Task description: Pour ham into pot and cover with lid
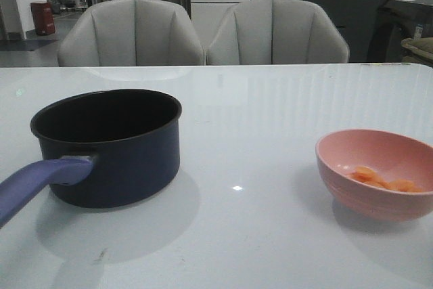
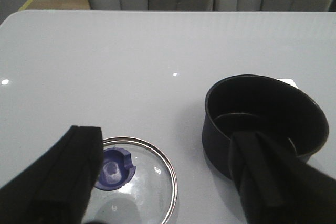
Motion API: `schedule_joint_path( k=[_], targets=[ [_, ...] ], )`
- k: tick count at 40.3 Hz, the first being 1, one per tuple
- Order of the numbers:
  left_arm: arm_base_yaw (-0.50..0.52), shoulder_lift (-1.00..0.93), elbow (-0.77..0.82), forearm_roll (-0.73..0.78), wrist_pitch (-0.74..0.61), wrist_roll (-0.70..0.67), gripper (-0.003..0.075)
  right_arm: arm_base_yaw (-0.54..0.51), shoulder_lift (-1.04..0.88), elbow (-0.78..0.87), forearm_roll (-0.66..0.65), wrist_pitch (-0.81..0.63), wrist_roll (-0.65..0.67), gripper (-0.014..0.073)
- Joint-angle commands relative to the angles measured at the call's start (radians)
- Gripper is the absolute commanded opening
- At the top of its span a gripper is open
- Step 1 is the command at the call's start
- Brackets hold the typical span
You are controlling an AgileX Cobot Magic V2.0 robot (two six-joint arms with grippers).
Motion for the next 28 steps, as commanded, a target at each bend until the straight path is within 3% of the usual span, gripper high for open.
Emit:
schedule_joint_path(
  k=[1,8,20,28],
  targets=[
    [-0.037,-0.057,-0.002,0.020,-0.079,0.001,0.0555,-0.005,-0.020,0.008,-0.009,-0.082,-0.001,0.0139],
    [-0.093,-0.156,0.035,0.026,-0.095,0.001,0.0468,-0.005,-0.020,0.008,-0.009,-0.082,-0.001,0.0139],
    [-0.188,-0.175,0.058,0.049,-0.115,0.001,0.0106,-0.005,-0.020,0.008,-0.009,-0.082,-0.001,0.0139],
    [-0.202,-0.175,0.058,0.049,-0.115,0.001,0.0113,-0.005,-0.020,0.006,-0.007,-0.146,-0.001,0.0139]
  ],
)
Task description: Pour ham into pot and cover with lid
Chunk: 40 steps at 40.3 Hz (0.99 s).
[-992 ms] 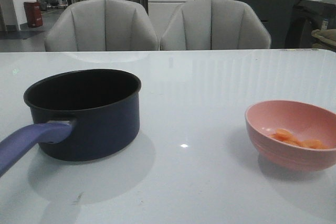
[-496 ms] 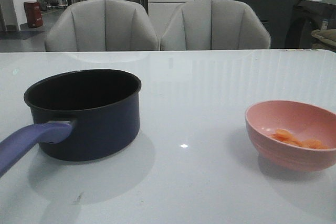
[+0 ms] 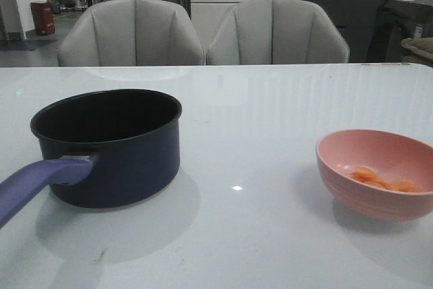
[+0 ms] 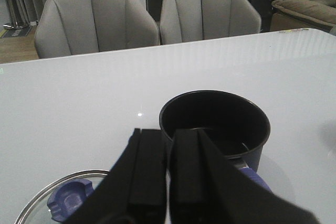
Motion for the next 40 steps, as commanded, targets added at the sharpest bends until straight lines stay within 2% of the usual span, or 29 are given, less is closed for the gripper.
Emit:
schedule_joint_path(
  k=[1,4,7,15,19,30,34,37,40],
  targets=[
    [-0.009,0.013,-0.026,0.003,-0.081,0.000,0.0113,-0.005,-0.020,0.005,-0.007,-0.159,-0.001,0.0139],
    [-0.009,0.013,-0.026,0.003,-0.081,0.000,0.0113,-0.005,-0.019,-0.019,0.001,-0.197,0.006,0.0139],
    [-0.009,0.013,-0.026,0.003,-0.081,0.000,0.0113,-0.005,-0.005,-0.075,0.005,-0.150,0.007,0.0139],
    [-0.009,0.013,-0.026,-0.005,-0.081,0.000,0.0113,-0.005,0.168,-0.295,0.010,0.168,0.007,0.0139],
    [-0.009,0.013,-0.026,-0.008,-0.081,0.000,0.0113,-0.005,0.246,-0.352,0.011,0.257,0.007,0.0139],
    [-0.009,0.013,-0.012,-0.025,-0.083,0.000,0.0113,-0.005,0.364,-0.350,0.019,0.259,0.013,0.0152],
    [-0.009,0.013,0.001,-0.025,-0.106,0.000,0.0113,-0.005,0.420,-0.372,0.020,0.276,0.020,0.0259],
    [-0.009,0.013,0.001,-0.025,-0.109,0.000,0.0113,-0.005,0.478,-0.395,0.022,0.294,0.024,0.0421],
    [-0.009,0.013,0.001,-0.025,-0.111,0.000,0.0113,-0.004,0.543,-0.413,0.030,0.295,0.024,0.0528]
  ],
)
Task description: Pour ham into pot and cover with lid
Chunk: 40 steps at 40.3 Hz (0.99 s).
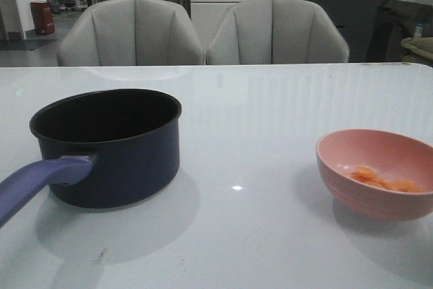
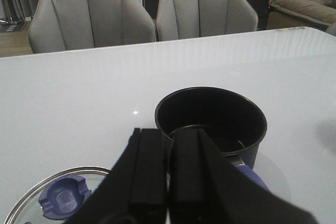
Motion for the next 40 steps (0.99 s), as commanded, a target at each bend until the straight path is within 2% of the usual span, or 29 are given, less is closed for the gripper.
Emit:
schedule_joint_path(
  k=[1,12,24,40],
  targets=[
    [-0.009,0.013,-0.024,-0.009,-0.091,0.000,0.0113,-0.004,0.091,-0.064,0.014,-0.062,0.004,0.0555],
    [-0.009,0.013,-0.024,-0.009,-0.091,0.000,0.0113,-0.004,0.436,-0.235,0.112,0.011,0.004,0.0558],
    [-0.009,0.013,-0.024,-0.014,-0.089,0.000,0.0113,-0.005,0.851,-0.510,0.130,0.248,0.004,0.0558],
    [-0.009,0.005,-0.024,-0.014,-0.085,0.000,0.0113,-0.040,1.082,-0.630,0.130,0.295,0.001,0.0558]
  ],
)
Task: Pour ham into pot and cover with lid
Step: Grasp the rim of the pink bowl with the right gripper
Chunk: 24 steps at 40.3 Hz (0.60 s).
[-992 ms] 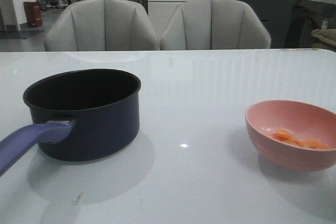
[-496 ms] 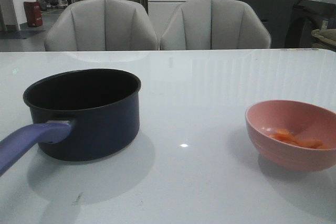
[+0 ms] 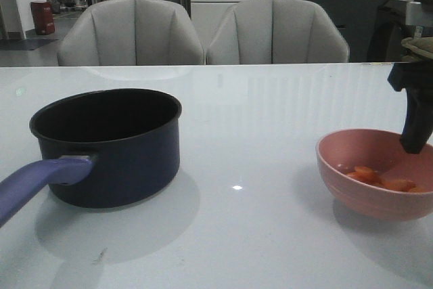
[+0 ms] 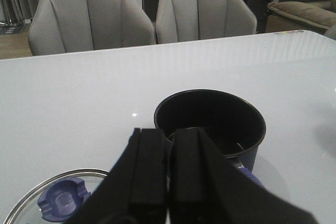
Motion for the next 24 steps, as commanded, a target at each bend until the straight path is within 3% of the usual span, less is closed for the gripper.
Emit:
schedule_joint_path(
  k=[1,6,9,16,19,24],
  targets=[
    [-0.009,0.009,-0.024,-0.005,-0.081,0.000,0.0113,-0.013,0.017,-0.050,0.006,-0.004,-0.004,0.0558],
    [-0.009,0.009,-0.024,-0.005,-0.081,0.000,0.0113,-0.013,0.065,-0.065,0.028,0.014,-0.022,0.0545],
    [-0.009,0.009,-0.024,-0.005,-0.081,0.000,0.0113,-0.013,0.086,-0.069,0.047,0.018,-0.041,0.0473],
    [-0.009,0.009,-0.024,-0.005,-0.081,0.000,0.0113,-0.013,0.109,-0.081,0.058,0.025,-0.054,0.0122],
    [-0.009,0.009,-0.024,-0.005,-0.081,0.000,0.0113,-0.013,0.109,-0.085,0.057,0.023,-0.054,0.0154],
    [-0.009,0.009,-0.024,-0.005,-0.081,0.000,0.0113,-0.013,0.109,-0.085,0.038,0.006,-0.087,0.0138]
  ],
)
